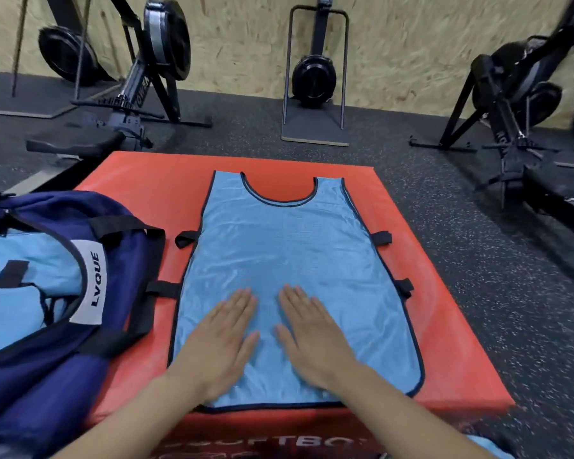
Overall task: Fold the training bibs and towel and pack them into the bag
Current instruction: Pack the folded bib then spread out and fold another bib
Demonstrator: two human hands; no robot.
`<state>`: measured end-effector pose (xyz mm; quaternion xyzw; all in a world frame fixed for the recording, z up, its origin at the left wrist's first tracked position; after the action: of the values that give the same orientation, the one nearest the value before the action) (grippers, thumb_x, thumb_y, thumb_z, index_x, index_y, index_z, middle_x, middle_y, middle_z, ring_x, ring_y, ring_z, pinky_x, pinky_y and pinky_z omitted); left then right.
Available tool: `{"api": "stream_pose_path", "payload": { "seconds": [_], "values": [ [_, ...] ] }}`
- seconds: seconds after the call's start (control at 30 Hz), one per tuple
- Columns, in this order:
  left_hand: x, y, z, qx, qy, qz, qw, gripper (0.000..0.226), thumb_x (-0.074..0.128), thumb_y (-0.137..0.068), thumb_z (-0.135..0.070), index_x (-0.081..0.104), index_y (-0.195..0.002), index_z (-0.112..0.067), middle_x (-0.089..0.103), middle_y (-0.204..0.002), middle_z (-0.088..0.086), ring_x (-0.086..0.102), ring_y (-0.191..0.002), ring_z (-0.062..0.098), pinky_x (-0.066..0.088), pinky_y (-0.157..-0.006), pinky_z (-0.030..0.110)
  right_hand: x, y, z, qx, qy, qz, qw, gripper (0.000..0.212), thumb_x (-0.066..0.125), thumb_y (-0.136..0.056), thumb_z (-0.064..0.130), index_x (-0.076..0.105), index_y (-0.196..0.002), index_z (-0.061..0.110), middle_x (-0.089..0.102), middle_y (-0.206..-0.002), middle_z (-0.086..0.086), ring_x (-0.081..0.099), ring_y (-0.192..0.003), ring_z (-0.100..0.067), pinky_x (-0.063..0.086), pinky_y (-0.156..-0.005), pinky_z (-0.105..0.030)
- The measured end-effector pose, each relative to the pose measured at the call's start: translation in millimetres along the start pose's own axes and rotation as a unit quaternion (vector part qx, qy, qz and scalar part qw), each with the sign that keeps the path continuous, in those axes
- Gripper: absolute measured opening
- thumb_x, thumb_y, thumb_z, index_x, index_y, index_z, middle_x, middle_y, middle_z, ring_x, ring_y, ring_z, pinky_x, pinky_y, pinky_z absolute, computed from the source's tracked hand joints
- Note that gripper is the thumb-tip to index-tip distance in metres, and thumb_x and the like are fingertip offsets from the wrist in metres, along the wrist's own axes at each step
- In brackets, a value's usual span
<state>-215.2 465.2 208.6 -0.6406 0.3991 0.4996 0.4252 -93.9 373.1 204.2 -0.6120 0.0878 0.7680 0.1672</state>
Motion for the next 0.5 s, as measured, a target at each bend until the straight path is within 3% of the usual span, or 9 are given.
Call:
{"api": "stream_pose_path", "payload": {
  "seconds": [0.07,0.17,0.27,0.33,0.5],
  "values": [
    [4,19,20,-0.021,-0.024,-0.005,0.999,0.065,0.013,-0.107,-0.048,0.038,-0.152,-0.007,0.030,-0.160,0.008,0.032,-0.147,0.021,0.010,-0.121,0.033,-6,17,-32,0.030,0.013,-0.012,0.999,0.075,0.009,-0.095,0.057,0.018,-0.160,0.019,0.006,-0.164,0.008,0.003,-0.154,-0.012,-0.007,-0.123,-0.030],
    [0,33,45,-0.052,-0.004,-0.006,0.999,0.066,0.011,-0.106,-0.052,0.029,-0.156,-0.013,0.021,-0.163,0.002,0.015,-0.151,0.012,-0.001,-0.122,0.027,-22,47,-88,0.085,0.053,-0.004,0.995,0.085,-0.003,-0.088,0.063,0.011,-0.160,0.021,-0.006,-0.160,0.013,-0.005,-0.153,-0.008,-0.012,-0.121,-0.026],
    [-4,48,44,-0.009,0.005,0.006,1.000,0.064,0.011,-0.106,-0.053,0.021,-0.158,-0.017,0.015,-0.166,0.000,0.005,-0.153,0.009,0.002,-0.123,0.030,-39,81,-118,0.092,0.050,0.020,0.994,0.101,-0.018,-0.079,0.079,0.007,-0.159,0.022,-0.008,-0.159,0.014,-0.009,-0.150,-0.004,-0.011,-0.120,-0.024],
    [-7,62,40,0.025,0.015,0.019,0.999,0.062,0.010,-0.106,-0.054,0.013,-0.160,-0.023,0.008,-0.167,-0.006,0.003,-0.154,0.008,0.002,-0.123,0.031,-44,102,-126,0.074,0.050,0.037,0.995,0.103,-0.024,-0.077,0.079,0.006,-0.159,0.024,-0.006,-0.161,0.014,-0.010,-0.150,-0.003,-0.010,-0.121,-0.023],
    [-14,96,25,0.046,0.046,0.030,0.997,0.064,0.013,-0.104,-0.059,0.008,-0.160,-0.028,0.002,-0.166,-0.016,0.000,-0.153,0.003,0.002,-0.123,0.030,-48,140,-128,0.021,0.015,0.062,0.998,0.088,-0.005,-0.087,0.079,0.011,-0.159,0.030,-0.002,-0.163,0.019,-0.012,-0.148,0.008,-0.009,-0.121,-0.020]
  ]
}}
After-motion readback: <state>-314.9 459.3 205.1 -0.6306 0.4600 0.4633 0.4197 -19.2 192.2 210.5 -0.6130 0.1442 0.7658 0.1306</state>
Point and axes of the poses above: each hand's wrist, its own y-axis away from the middle knuckle, its own x-axis out of the palm, z = x × y, the point moved 8 cm from there along -y, towards the middle knuckle
